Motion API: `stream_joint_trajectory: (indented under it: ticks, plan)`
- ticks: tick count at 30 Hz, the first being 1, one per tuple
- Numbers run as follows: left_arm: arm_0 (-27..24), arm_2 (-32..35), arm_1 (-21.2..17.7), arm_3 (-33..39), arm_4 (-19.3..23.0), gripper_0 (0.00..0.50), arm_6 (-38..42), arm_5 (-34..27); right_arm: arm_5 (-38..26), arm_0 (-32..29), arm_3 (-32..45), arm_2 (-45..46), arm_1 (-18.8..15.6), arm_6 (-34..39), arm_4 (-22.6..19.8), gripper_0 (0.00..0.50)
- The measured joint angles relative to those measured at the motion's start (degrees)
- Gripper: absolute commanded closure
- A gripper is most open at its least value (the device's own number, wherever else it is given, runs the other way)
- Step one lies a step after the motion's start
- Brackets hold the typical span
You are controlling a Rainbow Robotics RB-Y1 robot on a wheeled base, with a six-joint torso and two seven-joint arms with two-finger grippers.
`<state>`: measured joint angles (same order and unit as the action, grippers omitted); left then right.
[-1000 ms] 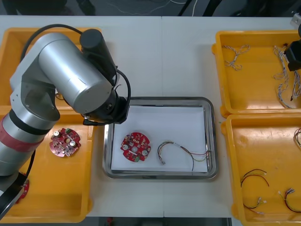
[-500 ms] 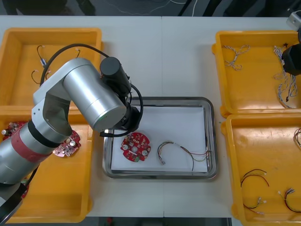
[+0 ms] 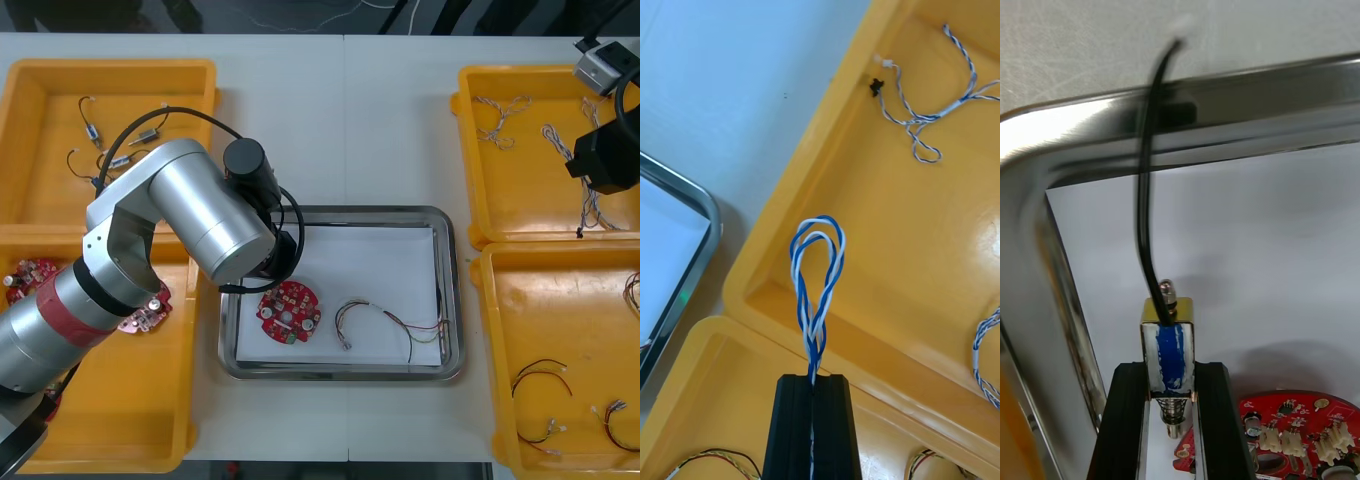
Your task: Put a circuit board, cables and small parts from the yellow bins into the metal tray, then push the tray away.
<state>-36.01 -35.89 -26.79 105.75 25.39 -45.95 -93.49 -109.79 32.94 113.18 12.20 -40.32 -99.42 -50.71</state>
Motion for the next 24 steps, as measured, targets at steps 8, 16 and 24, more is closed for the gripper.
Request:
stream_joint_trajectory:
  ticks: [8, 16, 24]
  plan:
    - [0.0, -0.7, 0.0, 0.0, 0.0, 0.000, 0.0, 0.4, 0.0, -0.8, 4.0, -0.6, -3.4, 0.0, -5.7, 0.500]
    - [0.0, -0.6, -0.2, 1.0, 0.1, 0.000, 0.8, -0.3, 0.0, -0.8, 5.4, -2.0, -4.2, 0.0, -8.0, 0.500]
    - [0.0, 5.4, -0.9, 9.0, 5.7, 0.000, 0.9, -10.2, 0.0, -0.8, 8.7, -9.2, -5.6, 0.0, -8.7, 0.500]
